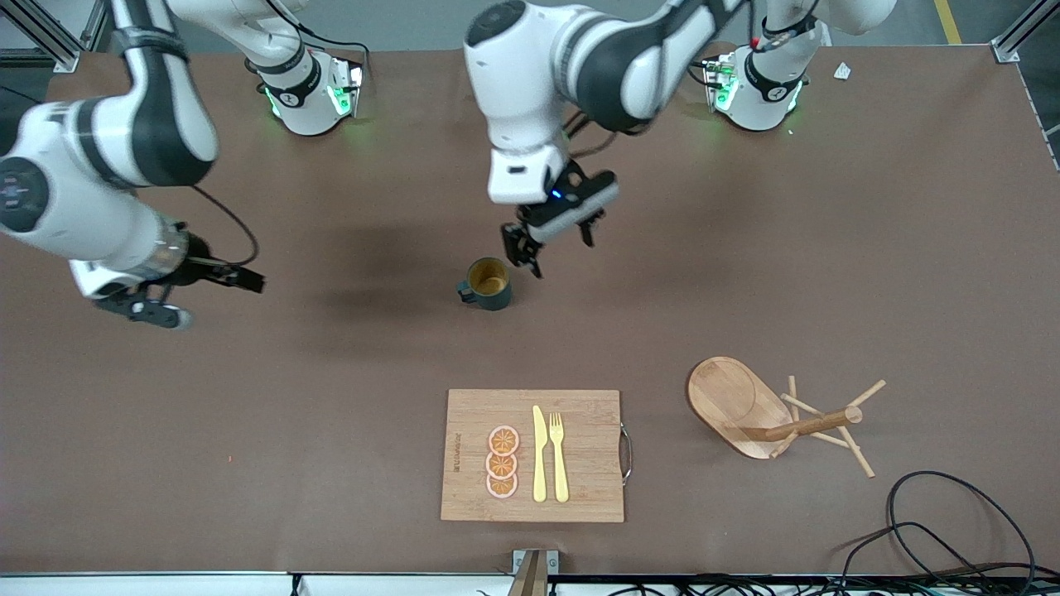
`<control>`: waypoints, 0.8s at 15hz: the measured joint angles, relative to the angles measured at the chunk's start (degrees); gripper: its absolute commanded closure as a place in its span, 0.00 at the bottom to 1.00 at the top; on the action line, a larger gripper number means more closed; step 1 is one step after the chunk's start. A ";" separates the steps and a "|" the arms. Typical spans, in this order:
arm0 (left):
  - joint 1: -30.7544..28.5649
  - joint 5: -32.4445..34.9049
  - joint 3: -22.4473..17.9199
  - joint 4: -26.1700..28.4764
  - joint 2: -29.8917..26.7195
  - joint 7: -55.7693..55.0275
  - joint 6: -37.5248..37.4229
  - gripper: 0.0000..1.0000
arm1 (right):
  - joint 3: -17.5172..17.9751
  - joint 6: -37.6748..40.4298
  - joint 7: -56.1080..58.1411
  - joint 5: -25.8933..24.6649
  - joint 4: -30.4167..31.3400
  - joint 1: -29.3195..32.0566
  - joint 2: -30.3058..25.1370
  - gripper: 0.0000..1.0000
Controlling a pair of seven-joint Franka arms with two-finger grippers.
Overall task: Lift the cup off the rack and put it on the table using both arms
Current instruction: 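Reach the right gripper to the mug while the left gripper withdraws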
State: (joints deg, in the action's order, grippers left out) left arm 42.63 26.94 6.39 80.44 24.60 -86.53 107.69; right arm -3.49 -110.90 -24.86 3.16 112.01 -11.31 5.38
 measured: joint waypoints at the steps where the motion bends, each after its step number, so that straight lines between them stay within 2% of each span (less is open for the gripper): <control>1: -2.29 -1.34 -0.01 0.00 -0.36 4.80 -0.02 0.00 | 0.07 -2.73 -3.81 0.10 2.13 -2.86 -0.32 0.00; 6: -15.57 -7.07 0.03 -1.05 -1.84 26.74 0.07 0.00 | 0.33 -16.55 -13.28 0.13 9.10 -17.86 0.54 0.00; 8: -20.06 -8.18 0.09 -1.21 -3.48 35.89 -0.80 0.00 | 0.32 -21.86 -13.65 0.14 9.70 -21.45 2.93 0.00; 12: -27.78 -10.62 0.26 -1.27 -7.82 53.49 -7.27 0.00 | 0.28 -31.21 -13.66 0.13 9.66 -26.76 9.61 0.00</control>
State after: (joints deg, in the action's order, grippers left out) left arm 14.85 16.33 6.65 79.17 16.78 -33.04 100.43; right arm -3.21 -142.11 -38.52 3.30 121.67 -38.07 14.99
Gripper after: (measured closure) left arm 0.000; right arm 0.000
